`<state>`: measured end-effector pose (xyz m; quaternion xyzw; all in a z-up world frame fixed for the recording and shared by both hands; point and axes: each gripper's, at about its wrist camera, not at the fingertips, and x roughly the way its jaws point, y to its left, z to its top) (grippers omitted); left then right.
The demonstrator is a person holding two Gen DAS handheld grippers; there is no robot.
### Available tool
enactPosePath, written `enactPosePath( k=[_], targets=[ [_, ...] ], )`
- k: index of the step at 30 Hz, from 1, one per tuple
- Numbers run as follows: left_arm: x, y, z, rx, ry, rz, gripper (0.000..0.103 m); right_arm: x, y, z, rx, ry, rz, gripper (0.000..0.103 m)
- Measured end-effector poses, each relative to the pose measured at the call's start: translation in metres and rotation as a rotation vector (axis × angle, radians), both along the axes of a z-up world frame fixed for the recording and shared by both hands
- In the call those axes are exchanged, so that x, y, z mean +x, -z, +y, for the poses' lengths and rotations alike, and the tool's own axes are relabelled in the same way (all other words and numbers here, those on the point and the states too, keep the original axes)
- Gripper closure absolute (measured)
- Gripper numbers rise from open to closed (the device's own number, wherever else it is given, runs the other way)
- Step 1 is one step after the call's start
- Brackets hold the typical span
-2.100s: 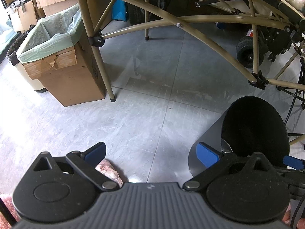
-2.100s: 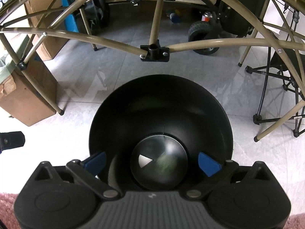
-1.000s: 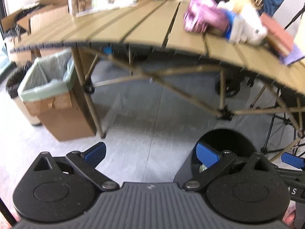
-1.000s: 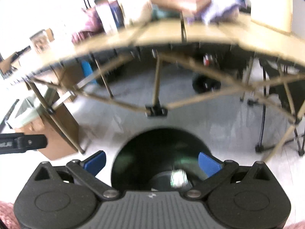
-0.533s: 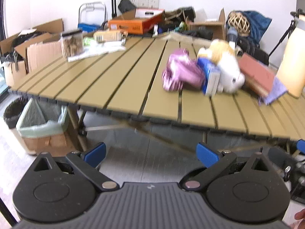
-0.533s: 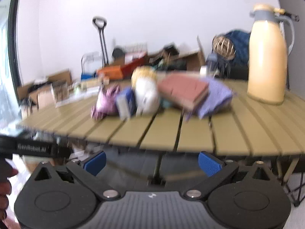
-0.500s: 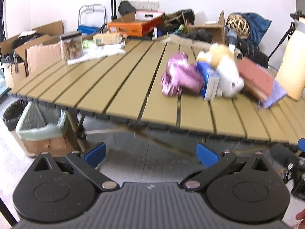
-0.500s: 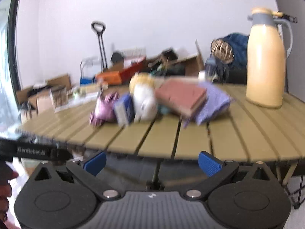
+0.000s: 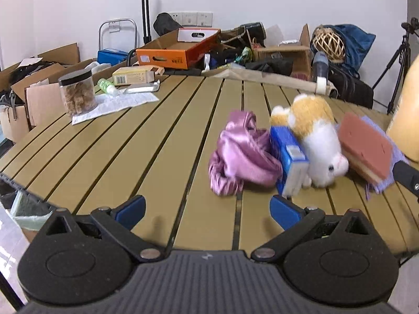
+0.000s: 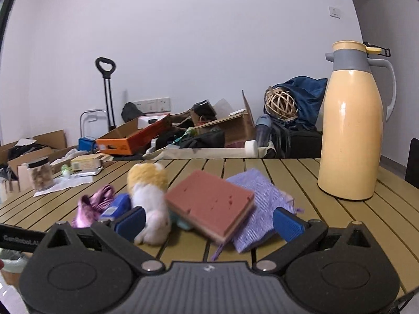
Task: Collect trash
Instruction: 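Raise both tools back toward the table clutter, then grasp the pink satin cloth with left tool while right tool grasps the pink sponge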
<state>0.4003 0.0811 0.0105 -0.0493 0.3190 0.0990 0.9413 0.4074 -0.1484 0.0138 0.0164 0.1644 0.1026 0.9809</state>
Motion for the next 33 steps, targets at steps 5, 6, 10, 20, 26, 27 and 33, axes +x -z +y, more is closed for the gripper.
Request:
enactPosePath(
  k=[5,6,10,20,26,27,33],
  targets=[
    [0.023,-0.013,0.003,0.003,-0.018,-0.058,0.000,0.024,0.003,-0.001,0.008,0.036,-0.004,0.000],
    [0.028,-0.015,0.003,0.008,-0.030,-0.066,0.000,0.029,0.003,-0.001,0.011,0.040,-0.004,0.000],
    [0.051,-0.014,0.008,0.005,-0.061,-0.057,0.000,0.042,0.005,0.001,-0.002,0.043,-0.006,0.000],
    [0.086,0.013,0.009,-0.014,-0.031,0.048,0.011,0.066,0.013,0.015,-0.088,0.006,0.043,0.000],
    [0.091,0.020,0.009,-0.035,-0.028,0.063,0.014,0.078,0.018,0.027,-0.142,-0.016,0.079,0.000],
    [0.091,0.020,0.009,-0.034,-0.026,0.059,0.014,0.079,0.019,0.029,-0.148,-0.022,0.086,0.000],
    [0.089,0.021,0.008,-0.069,0.016,0.040,0.037,0.086,0.021,0.033,-0.170,-0.015,0.106,0.000]
  ],
)
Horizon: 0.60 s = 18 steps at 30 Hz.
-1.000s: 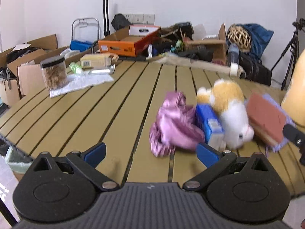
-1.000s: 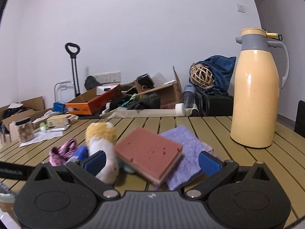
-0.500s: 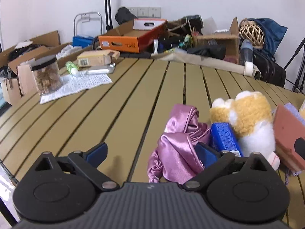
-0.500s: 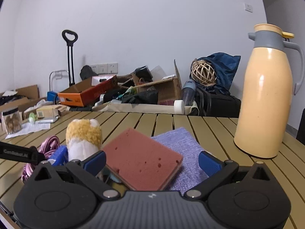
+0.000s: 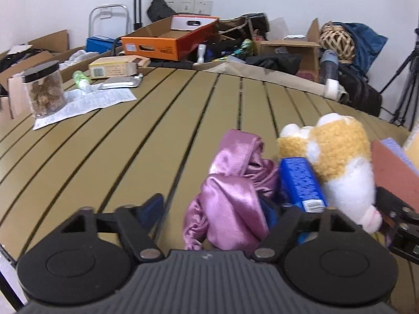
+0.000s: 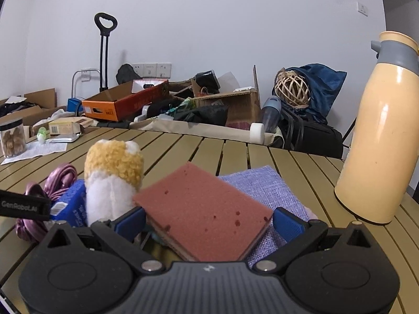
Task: Collect trash
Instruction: 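Grasp the pink satin cloth with left tool while right tool grasps the pink sponge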
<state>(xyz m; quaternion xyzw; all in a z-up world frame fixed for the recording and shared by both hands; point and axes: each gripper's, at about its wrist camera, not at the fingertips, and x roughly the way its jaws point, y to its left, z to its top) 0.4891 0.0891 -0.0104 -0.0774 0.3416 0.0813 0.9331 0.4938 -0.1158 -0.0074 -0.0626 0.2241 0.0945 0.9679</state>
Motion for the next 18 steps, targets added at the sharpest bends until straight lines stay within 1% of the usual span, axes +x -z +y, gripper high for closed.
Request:
enactPosePath(
  k=[1,3,4,7,10,18],
  targets=[
    [-0.0001,-0.0003,-0.0009,-0.007,0.013,-0.005,0.045,0.0011,0.0000,-0.0002,-0.001,0.001,0.004,0.000],
    [-0.0015,-0.0004,-0.0014,-0.029,0.040,-0.013,0.058,0.0030,0.0004,-0.0003,-0.006,-0.001,0.007,0.000],
    [-0.0022,-0.0006,-0.0022,-0.026,0.041,-0.015,0.062,0.0043,0.0010,0.0002,-0.011,-0.003,0.012,0.000],
    [-0.0032,-0.0011,-0.0018,-0.033,0.037,-0.015,0.068,0.0067,0.0037,0.0013,-0.018,-0.004,0.021,0.000],
    [-0.0057,-0.0024,-0.0009,-0.038,0.035,-0.017,0.071,0.0094,0.0063,0.0012,-0.018,-0.003,0.032,0.000],
    [-0.0085,-0.0059,-0.0014,-0.029,0.028,-0.028,0.071,0.0098,0.0073,-0.0009,-0.006,-0.003,0.040,0.001]
  ],
)
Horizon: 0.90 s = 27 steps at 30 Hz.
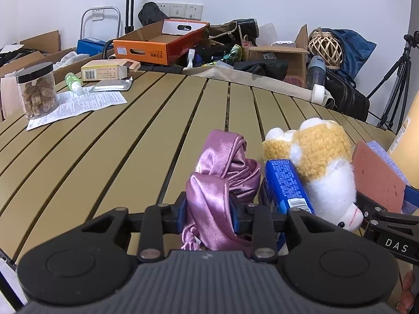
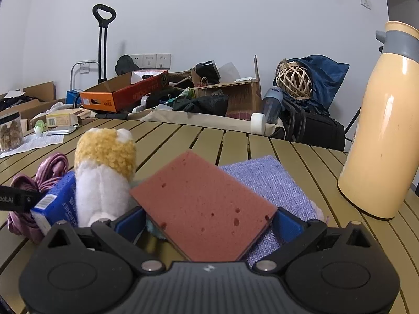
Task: Collect trash
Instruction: 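Grasp the pink satin cloth with left tool while right tool grasps the pink sponge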
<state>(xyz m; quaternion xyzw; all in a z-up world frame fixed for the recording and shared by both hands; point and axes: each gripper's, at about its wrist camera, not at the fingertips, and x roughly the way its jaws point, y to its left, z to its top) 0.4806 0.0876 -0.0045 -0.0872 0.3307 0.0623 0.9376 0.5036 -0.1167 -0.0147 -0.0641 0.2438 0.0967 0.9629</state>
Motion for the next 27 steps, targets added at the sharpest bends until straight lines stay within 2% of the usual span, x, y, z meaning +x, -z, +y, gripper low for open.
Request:
enactPosePath(
  k=[9,27],
  targets=[
    [-0.007,-0.005,0.002,0.008,-0.011,-0.022,0.072,-0.006,-0.001,-0.004,0.019,0.015,-0.013,0.007],
    [-0.030,-0.023,0.010,0.014,-0.030,-0.100,0.072,-0.035,-0.013,-0.013,0.078,0.024,-0.073,0.008]
  ],
)
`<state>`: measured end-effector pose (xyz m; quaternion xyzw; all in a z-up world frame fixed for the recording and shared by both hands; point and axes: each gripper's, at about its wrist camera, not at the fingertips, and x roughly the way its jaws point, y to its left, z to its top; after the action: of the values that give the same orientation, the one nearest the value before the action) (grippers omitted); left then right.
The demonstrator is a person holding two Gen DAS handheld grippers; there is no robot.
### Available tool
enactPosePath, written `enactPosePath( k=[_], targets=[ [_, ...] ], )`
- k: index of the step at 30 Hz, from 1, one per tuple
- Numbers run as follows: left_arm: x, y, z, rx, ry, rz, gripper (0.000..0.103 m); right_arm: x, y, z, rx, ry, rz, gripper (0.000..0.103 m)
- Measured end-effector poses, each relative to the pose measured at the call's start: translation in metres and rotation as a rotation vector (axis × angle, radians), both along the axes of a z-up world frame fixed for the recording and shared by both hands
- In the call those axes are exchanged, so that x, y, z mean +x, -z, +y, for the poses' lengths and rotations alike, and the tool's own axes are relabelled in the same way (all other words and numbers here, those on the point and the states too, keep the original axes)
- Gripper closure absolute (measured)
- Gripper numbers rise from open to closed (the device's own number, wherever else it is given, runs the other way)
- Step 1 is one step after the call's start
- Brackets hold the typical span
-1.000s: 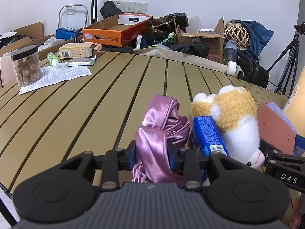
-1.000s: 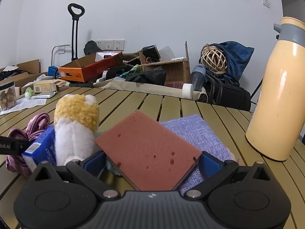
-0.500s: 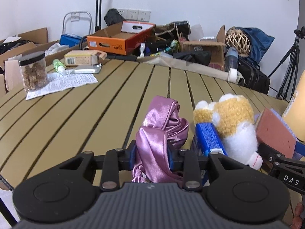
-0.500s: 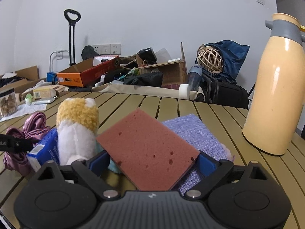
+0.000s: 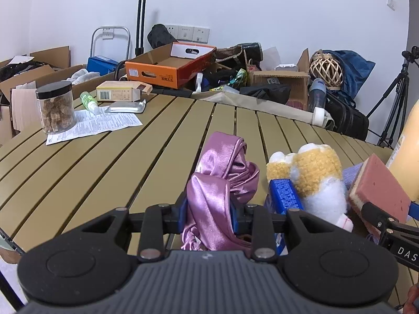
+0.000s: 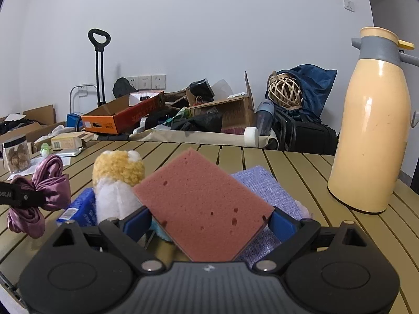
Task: Collect trash
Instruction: 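Grasp the pink satin cloth with left tool while right tool grasps the pink sponge, then carry the pink cloth and pink sponge down over the black bin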
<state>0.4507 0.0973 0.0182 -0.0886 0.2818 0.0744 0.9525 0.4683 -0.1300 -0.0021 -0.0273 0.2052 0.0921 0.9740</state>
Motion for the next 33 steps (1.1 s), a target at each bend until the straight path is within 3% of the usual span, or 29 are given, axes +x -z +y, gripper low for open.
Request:
enactPosePath(
  k=[21,33],
  targets=[
    [-0.072,-0.012,-0.015,0.070,0.004,-0.101,0.072,-0.074,-0.013,-0.010,0.035,-0.036,-0.052,0.008],
    [-0.132,0.004,-0.010,0.028,-0.009,-0.118,0.072,-0.125,-0.007,-0.028,0.082,-0.043,-0.033,0.008]
  ],
)
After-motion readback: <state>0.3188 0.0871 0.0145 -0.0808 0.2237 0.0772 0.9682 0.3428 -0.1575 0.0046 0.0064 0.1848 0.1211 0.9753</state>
